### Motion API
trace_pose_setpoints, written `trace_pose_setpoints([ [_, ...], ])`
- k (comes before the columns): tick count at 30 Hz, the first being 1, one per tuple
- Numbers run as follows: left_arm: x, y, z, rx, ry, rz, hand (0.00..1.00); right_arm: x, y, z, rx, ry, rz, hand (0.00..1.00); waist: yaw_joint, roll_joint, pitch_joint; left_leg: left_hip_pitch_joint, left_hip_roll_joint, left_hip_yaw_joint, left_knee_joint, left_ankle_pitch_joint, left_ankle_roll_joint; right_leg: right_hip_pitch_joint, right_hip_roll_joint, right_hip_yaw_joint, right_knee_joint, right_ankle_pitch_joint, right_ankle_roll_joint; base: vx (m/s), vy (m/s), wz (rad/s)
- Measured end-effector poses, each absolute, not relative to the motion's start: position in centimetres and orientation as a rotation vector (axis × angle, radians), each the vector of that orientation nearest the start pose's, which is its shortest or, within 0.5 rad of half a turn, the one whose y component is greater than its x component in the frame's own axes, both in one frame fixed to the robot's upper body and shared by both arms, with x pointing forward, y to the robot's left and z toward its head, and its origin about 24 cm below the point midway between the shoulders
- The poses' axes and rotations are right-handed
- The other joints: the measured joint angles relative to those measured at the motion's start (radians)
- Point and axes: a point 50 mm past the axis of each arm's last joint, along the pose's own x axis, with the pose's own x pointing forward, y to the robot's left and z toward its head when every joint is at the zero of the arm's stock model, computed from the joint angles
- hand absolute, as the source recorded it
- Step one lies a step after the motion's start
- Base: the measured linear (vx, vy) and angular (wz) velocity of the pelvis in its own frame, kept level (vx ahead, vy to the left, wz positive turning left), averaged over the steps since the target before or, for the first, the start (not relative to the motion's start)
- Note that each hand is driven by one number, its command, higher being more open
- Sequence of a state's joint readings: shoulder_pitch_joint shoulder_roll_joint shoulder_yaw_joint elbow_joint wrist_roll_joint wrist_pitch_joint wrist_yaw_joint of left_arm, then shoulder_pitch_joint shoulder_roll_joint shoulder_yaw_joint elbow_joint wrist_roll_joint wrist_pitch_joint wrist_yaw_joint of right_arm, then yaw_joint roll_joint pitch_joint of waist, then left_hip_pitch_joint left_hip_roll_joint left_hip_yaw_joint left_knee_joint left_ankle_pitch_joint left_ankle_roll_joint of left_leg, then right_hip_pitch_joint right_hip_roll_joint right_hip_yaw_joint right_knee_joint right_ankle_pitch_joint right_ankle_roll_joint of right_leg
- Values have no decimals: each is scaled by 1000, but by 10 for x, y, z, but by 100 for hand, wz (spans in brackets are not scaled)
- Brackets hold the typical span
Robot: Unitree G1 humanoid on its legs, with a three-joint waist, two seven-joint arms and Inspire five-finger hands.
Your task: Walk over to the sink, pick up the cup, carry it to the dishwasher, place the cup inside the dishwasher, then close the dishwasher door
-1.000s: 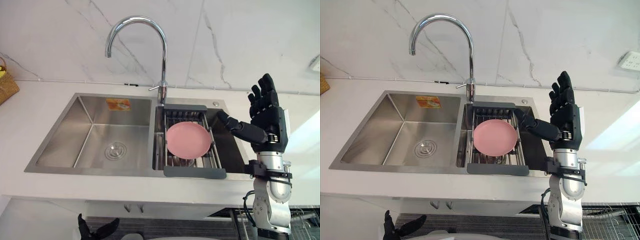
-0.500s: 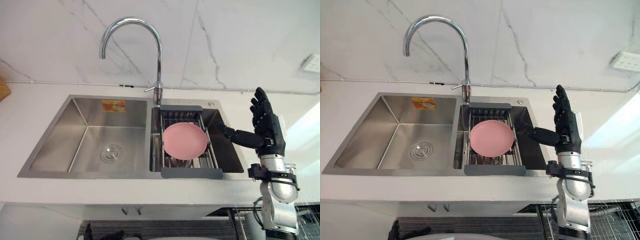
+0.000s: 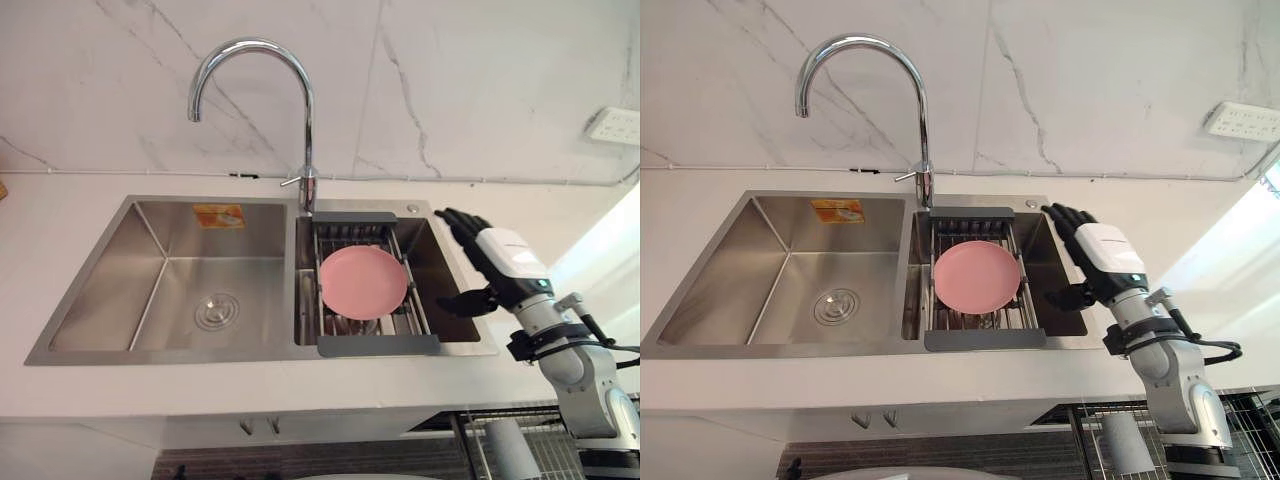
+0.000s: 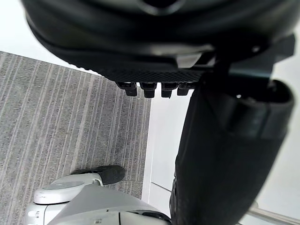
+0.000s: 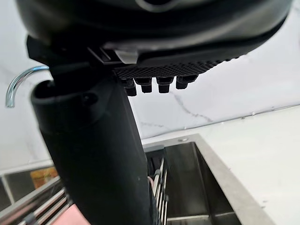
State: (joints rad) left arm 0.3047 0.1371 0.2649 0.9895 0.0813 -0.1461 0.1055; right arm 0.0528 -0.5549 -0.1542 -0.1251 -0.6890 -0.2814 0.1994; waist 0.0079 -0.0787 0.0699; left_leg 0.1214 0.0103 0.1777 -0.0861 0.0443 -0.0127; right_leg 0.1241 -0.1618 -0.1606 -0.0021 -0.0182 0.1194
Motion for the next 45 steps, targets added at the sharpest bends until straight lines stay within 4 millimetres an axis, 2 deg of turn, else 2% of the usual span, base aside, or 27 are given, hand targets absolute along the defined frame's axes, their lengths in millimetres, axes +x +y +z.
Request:
trace_pose_setpoints([
  [7,20,249,-154,166,1126,414,100,249,-223,106,-1376,-246,323,100,1,2,1,-7,-6,-13,-2,9,2,0,-1,-15,-1,-1,-1,-34,-8,5],
  [12,20,249,-153,166,1126,415,100,254,-223,106,-1377,-246,328,100,1,3,2,-16,-7,-28,-5,14,2,0,-2,-32,-3,-1,-2,-15,-13,10],
  [23,20,249,-154,165,1126,414,100,263,-218,88,-1480,-206,376,100,3,5,3,-17,-7,-30,-6,17,2,1,-1,-34,-4,-1,-1,0,-1,0],
  [33,21,247,-154,169,1126,402,100,274,-210,86,-1537,-254,368,100,5,14,9,-20,-7,-32,-6,18,1,1,-1,-38,-6,-1,-1,0,-1,0],
  [45,23,243,-155,175,1128,378,100,283,-208,62,-1559,-197,394,100,9,29,19,-22,-8,-48,-7,21,0,15,0,-60,-15,0,-1,-3,-6,4],
])
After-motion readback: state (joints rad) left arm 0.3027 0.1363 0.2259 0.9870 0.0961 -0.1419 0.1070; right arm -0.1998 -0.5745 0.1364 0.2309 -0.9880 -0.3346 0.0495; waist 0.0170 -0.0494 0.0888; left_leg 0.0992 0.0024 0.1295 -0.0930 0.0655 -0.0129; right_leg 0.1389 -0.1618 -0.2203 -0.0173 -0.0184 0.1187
